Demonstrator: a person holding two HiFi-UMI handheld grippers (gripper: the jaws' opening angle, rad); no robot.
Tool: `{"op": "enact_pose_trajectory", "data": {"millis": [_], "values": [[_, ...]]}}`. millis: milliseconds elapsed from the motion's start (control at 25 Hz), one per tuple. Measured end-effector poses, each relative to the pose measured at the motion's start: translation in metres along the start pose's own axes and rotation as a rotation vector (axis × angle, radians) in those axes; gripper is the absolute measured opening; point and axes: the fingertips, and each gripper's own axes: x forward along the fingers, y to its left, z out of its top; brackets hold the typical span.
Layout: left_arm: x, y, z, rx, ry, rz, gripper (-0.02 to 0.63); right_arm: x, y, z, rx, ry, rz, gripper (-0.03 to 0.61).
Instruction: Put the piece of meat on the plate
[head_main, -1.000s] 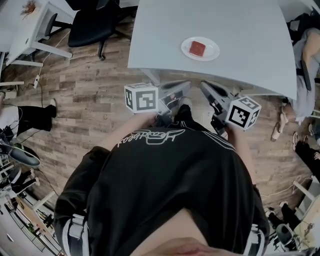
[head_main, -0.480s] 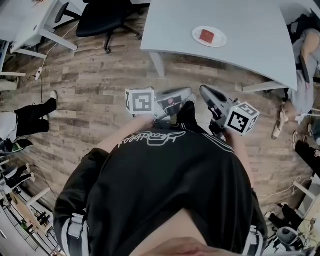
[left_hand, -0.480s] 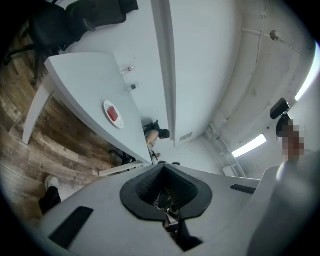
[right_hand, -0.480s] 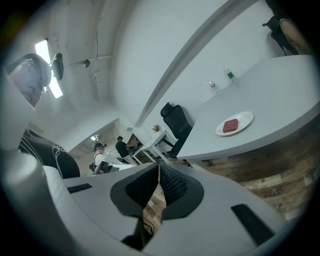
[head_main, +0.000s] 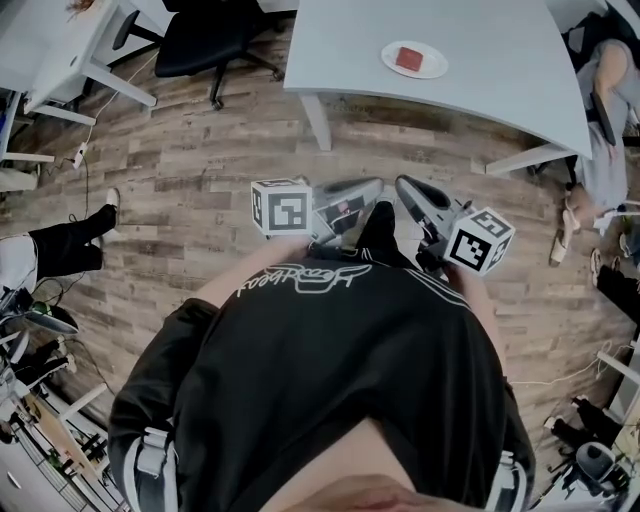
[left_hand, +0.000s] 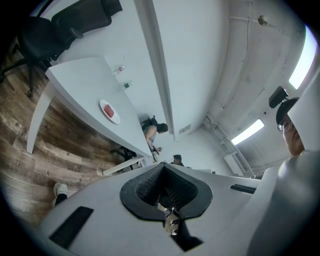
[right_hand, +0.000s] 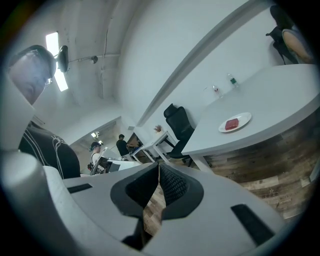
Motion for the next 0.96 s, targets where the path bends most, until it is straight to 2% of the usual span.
{"op": "enact_pose_trajectory", "data": {"millis": [320,960], "values": [[-0.003,-0.006,-0.012,0.028,0.028,-0.005,0.008,-0.006,0.007,-0.010,0.003,-0.007,-0.016,0.014],[0.000,-0.004,-0.033,0.022,0.059,0.008,0.008,-0.020,0.009,-0.024,0.007,-0.022,-0.023,0.014]]}}
